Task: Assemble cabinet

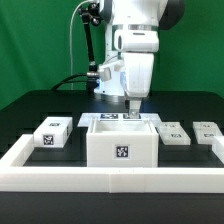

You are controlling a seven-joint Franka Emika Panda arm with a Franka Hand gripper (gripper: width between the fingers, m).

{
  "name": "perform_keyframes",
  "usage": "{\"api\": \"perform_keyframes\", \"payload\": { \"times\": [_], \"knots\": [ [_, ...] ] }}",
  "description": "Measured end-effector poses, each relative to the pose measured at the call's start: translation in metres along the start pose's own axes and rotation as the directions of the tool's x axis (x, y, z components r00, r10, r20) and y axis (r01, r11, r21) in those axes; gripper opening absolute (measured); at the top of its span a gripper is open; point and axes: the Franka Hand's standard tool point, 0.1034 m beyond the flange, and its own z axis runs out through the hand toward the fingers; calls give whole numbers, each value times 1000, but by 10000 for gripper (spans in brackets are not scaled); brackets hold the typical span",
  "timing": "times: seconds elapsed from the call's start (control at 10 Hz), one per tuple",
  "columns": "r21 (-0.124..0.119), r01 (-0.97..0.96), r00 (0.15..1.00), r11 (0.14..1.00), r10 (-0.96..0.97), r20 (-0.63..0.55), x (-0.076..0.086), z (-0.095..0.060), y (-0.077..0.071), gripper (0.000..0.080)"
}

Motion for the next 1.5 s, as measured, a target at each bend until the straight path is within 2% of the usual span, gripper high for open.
{"api": "perform_keyframes", "payload": {
  "times": [0.1,0.2,0.4,0.5,0.6,0.7,0.9,1.0,1.2,1.3,1.5],
  "knots": [
    [18,-2,1000,1000,2,-8,1,13,-8,798],
    [27,-6,1000,1000,6,-10,3,18,-10,798],
    [29,-28,1000,999,28,-12,7,24,-2,798],
    [37,-30,999,999,31,-15,7,32,-6,798],
    [34,-45,999,998,45,-15,9,31,-3,798],
    [33,-45,999,998,46,-15,9,31,-2,669],
    [27,-53,998,998,53,-15,10,30,2,356],
    [25,-53,998,998,54,-14,10,29,3,356],
    [27,-54,998,998,55,-14,10,30,2,82],
    [27,-55,998,998,55,-14,9,30,2,34],
    [27,-55,998,998,56,-14,9,30,2,34]
  ]
}}
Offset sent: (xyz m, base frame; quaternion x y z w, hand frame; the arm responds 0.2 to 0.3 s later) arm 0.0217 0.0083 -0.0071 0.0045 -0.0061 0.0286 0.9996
